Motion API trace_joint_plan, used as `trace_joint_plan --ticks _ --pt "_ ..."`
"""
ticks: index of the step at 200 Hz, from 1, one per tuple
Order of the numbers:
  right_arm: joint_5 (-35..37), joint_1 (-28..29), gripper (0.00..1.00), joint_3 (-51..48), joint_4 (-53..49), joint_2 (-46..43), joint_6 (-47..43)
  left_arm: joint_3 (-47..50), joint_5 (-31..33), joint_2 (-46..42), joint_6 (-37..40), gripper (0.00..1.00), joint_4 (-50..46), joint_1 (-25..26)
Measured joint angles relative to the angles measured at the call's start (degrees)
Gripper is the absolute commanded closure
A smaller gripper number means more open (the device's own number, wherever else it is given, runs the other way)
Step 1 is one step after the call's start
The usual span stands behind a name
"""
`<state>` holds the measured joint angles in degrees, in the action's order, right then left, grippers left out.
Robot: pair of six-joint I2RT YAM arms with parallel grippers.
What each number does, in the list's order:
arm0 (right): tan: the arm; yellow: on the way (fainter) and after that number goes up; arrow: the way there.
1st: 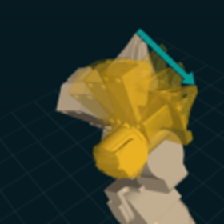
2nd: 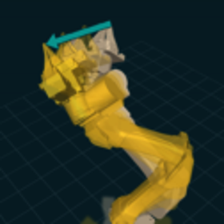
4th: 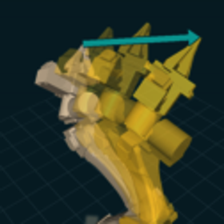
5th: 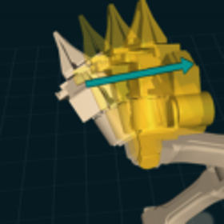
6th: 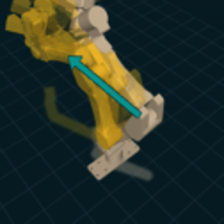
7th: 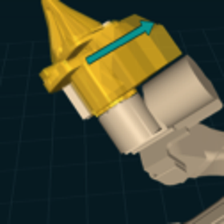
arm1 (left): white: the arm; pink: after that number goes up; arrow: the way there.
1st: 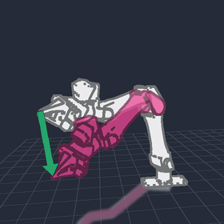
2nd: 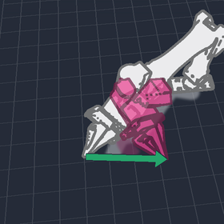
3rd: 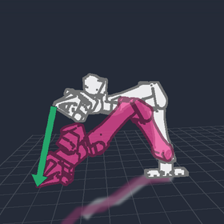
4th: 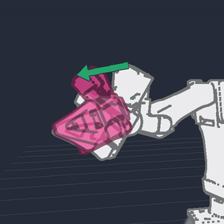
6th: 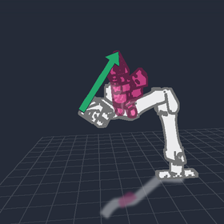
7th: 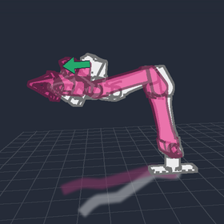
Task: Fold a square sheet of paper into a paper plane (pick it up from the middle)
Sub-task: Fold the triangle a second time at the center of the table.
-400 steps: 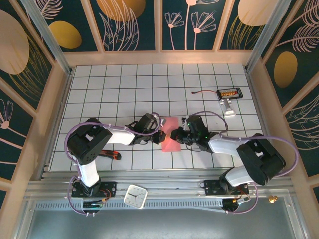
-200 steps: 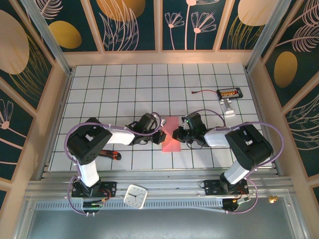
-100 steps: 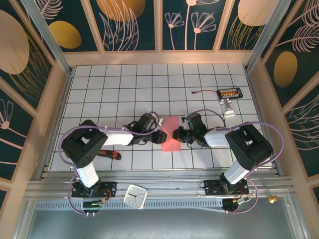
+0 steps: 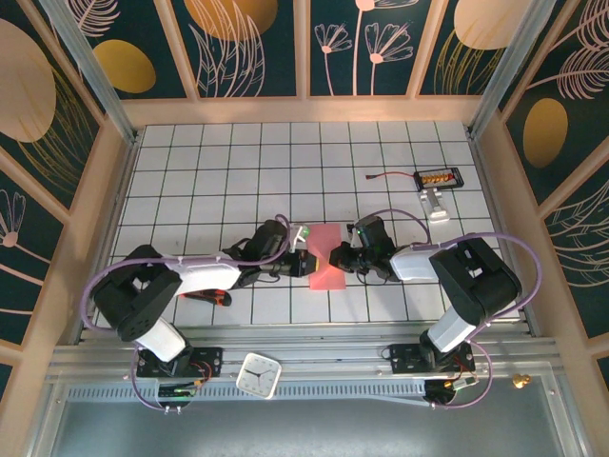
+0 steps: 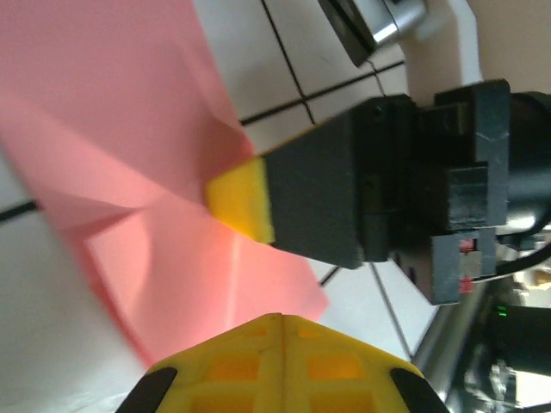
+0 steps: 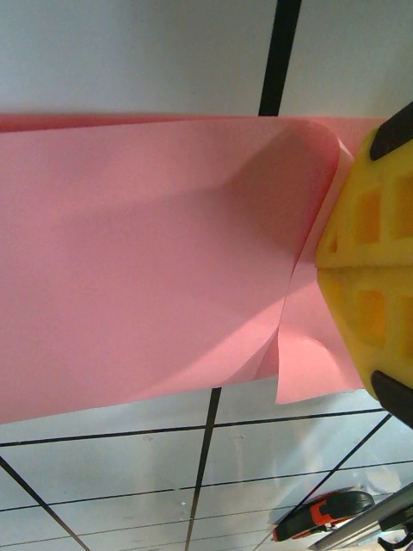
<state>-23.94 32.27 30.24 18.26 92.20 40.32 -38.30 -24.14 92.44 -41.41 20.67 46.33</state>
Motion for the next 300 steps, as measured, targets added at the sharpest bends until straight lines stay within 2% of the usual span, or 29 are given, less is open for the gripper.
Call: trace_joint_plan --ticks 79,153,300 --pt "-0.1 0.0 1.0 0.0 0.1 0.1 -0.2 -3.5 -2.5 9.2 -5.1 1.0 2.4 1.0" --pt "-0.4 0.0 1.0 0.0 0.3 0.2 -1.0 -6.3 -2.9 11.5 -5.4 1.0 1.2 1.0" --pt "-0.6 -0.2 1.0 0.0 0.4 0.3 -1.0 -10.6 -1.5 14.7 2.2 1.0 -7.3 2.0"
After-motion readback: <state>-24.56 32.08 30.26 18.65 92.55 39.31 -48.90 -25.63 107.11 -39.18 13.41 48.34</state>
